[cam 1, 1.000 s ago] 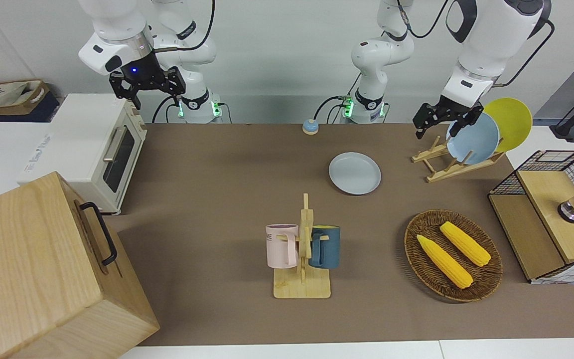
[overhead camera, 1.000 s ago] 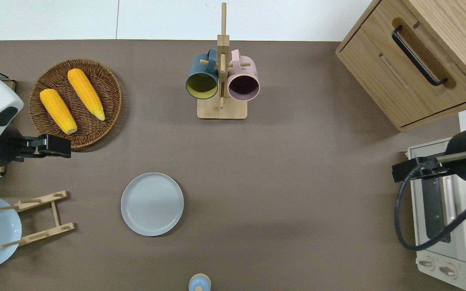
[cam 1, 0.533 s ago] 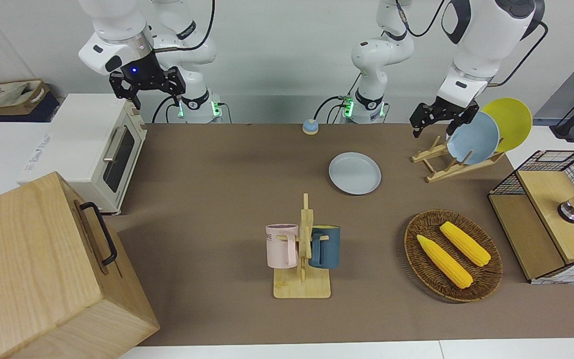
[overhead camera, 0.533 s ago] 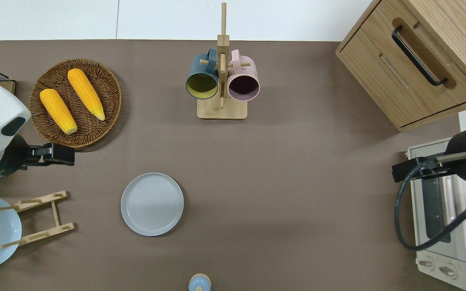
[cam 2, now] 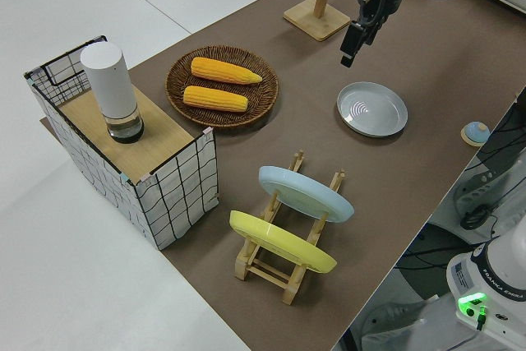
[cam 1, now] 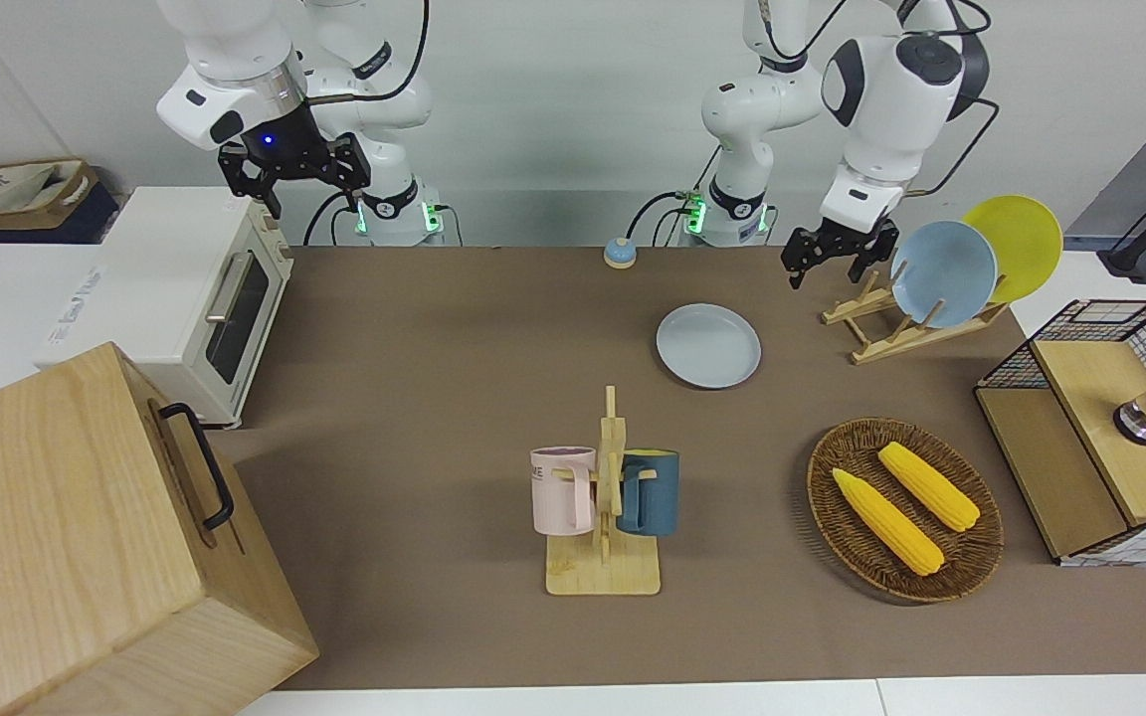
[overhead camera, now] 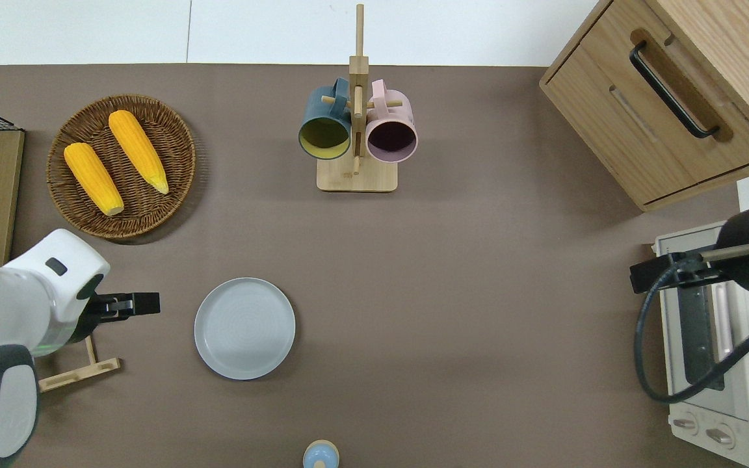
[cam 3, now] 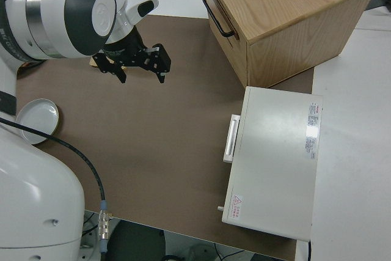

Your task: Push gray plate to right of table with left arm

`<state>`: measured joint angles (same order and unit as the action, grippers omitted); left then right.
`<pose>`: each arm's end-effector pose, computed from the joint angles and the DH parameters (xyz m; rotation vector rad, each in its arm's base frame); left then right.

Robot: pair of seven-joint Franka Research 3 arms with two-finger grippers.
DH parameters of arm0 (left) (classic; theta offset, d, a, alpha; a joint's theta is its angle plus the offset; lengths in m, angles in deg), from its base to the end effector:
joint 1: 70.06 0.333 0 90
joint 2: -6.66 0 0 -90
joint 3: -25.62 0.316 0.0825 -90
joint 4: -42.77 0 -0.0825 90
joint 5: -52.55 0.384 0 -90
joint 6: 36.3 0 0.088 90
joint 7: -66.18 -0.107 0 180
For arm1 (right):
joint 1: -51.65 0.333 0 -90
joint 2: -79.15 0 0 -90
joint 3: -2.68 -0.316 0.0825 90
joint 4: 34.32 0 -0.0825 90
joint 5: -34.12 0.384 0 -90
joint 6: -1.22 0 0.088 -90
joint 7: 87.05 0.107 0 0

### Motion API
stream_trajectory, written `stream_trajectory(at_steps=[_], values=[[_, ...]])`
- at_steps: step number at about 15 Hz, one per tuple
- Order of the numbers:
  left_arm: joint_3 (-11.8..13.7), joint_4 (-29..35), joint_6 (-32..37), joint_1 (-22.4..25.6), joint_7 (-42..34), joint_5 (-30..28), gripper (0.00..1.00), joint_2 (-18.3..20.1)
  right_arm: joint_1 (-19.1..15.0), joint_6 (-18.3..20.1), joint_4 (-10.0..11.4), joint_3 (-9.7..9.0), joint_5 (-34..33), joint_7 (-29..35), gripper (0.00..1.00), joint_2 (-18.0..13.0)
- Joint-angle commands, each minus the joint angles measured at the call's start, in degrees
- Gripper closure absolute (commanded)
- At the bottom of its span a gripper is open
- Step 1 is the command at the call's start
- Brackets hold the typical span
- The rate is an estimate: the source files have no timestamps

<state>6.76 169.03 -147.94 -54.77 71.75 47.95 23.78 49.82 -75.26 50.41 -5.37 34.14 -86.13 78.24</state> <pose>0.4693 -0.0443 0.5001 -3.1210 -0.1181 -0.0487 0.5209 0.0575 0.6562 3.1220 0.1443 -0.2001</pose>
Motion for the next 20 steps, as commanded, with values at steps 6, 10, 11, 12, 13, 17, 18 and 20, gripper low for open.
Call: stream_trajectory(at_steps=[6,10,11,12,13,17,18,20], values=[[0.5,19.6,-18.0,-2.7,-1.1,-5.8,0.00,5.1,-1.1,0.9,-0.5,-0.92,0.2,0.7,0.017,-0.1],[0.3,24.3,-25.7,-4.6,-1.1,-6.7,0.00,3.4,-1.1,0.9,-0.5,-0.92,0.2,0.7,0.017,-0.1],[0.3,24.5,-26.4,-4.7,-1.0,-6.7,0.00,2.1,-1.1,0.9,-0.5,-0.92,0.2,0.7,0.017,-0.1],[0.2,24.6,-27.5,-4.8,-1.0,-6.7,0.00,1.2,-1.1,0.9,-0.5,-0.92,0.2,0.7,0.017,-0.1],[-0.1,25.6,-30.1,-5.0,-0.9,-6.7,0.00,-0.5,-1.2,0.9,-0.5,-0.92,0.2,0.7,0.017,-0.1],[-0.1,27.3,-35.1,-5.6,-0.1,-6.7,0.00,-4.7,-1.1,0.9,-0.5,-0.92,0.2,0.7,0.017,-0.1],[-0.1,27.2,-35.9,-5.7,-0.2,-6.7,0.00,-5.6,-1.1,0.9,-0.5,-0.92,0.2,0.7,0.017,-0.1],[-0.1,27.2,-36.8,-5.6,-0.2,-6.7,0.00,-7.2,-1.1,0.9,-0.5,-0.92,0.2,0.7,0.017,-0.1]])
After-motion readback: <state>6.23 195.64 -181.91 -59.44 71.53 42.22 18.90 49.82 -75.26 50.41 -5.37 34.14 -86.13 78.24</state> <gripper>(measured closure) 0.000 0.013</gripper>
